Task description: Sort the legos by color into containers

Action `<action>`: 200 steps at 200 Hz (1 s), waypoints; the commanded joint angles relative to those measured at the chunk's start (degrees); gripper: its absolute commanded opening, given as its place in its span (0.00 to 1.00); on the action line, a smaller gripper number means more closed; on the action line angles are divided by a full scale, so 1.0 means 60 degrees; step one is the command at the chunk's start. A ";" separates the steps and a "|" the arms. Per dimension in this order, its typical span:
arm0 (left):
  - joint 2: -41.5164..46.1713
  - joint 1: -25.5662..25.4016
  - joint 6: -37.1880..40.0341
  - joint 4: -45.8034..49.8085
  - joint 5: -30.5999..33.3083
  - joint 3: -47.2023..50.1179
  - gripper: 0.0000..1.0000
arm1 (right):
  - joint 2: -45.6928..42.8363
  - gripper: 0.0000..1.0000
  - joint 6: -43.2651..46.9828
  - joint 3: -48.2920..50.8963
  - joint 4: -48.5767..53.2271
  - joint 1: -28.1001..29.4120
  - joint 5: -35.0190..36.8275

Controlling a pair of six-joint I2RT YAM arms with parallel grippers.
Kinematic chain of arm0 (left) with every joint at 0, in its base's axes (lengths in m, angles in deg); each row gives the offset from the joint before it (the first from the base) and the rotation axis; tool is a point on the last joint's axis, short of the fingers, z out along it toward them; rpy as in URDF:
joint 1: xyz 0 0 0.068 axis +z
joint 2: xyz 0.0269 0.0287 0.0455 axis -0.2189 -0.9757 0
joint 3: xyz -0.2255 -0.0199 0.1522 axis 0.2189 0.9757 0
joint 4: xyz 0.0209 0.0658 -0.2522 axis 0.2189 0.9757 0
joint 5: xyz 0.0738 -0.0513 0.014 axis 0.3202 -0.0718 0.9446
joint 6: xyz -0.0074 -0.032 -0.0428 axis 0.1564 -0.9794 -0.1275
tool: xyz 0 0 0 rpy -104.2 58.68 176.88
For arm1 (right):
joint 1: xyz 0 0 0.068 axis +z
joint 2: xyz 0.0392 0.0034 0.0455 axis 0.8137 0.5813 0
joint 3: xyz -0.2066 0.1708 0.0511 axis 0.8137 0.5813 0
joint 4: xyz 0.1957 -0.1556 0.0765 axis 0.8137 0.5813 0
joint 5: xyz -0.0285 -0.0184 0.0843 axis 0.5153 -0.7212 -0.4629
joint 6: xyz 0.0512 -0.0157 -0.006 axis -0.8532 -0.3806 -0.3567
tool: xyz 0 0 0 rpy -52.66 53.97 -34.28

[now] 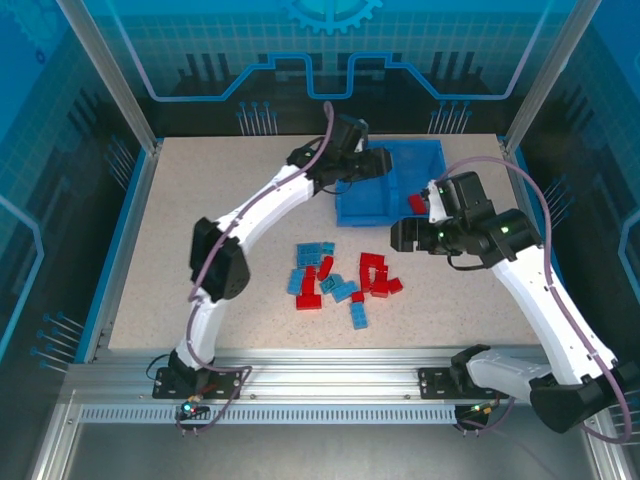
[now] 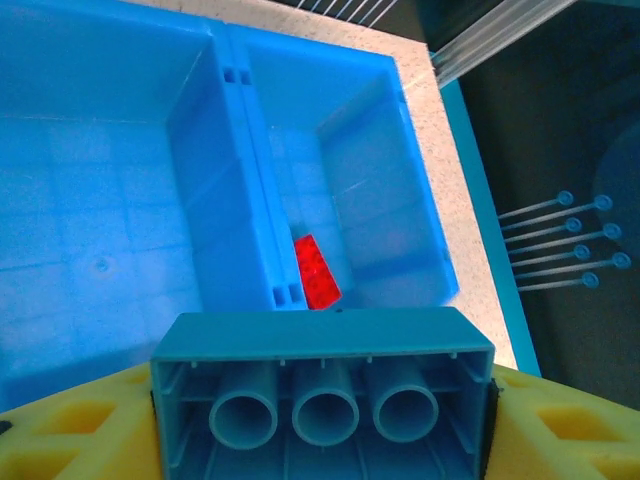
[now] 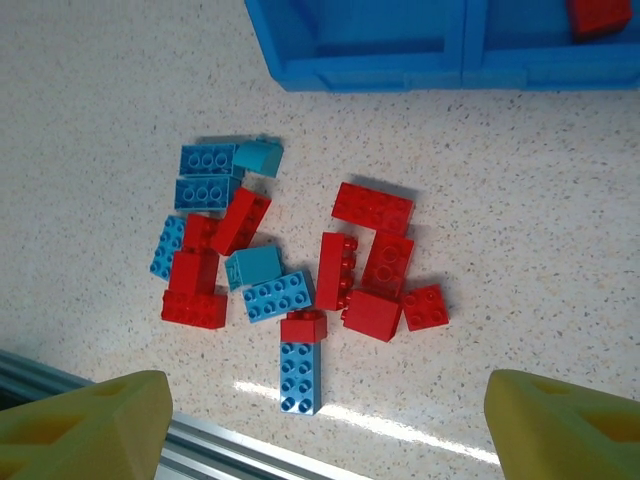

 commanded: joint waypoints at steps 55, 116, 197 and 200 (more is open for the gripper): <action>-0.4989 0.0045 -0.2889 0.4437 0.1004 -0.7936 0.57 | -0.0956 0.84 -0.0558 0.0268 0.0219 0.0035 0.0428; -0.5651 0.0259 -0.4109 0.6054 0.1182 -0.8904 0.72 | -0.1092 0.84 -0.0410 0.0224 0.0326 0.0039 0.0515; -0.4795 0.0256 -0.2689 0.5552 0.1038 -0.8906 0.83 | -0.1105 0.84 -0.0399 0.0282 0.0225 0.0040 0.0523; -0.4683 0.0245 -0.2511 0.5479 0.1077 -0.8908 0.83 | -0.1106 0.84 -0.0393 0.0295 0.0222 0.0040 0.0524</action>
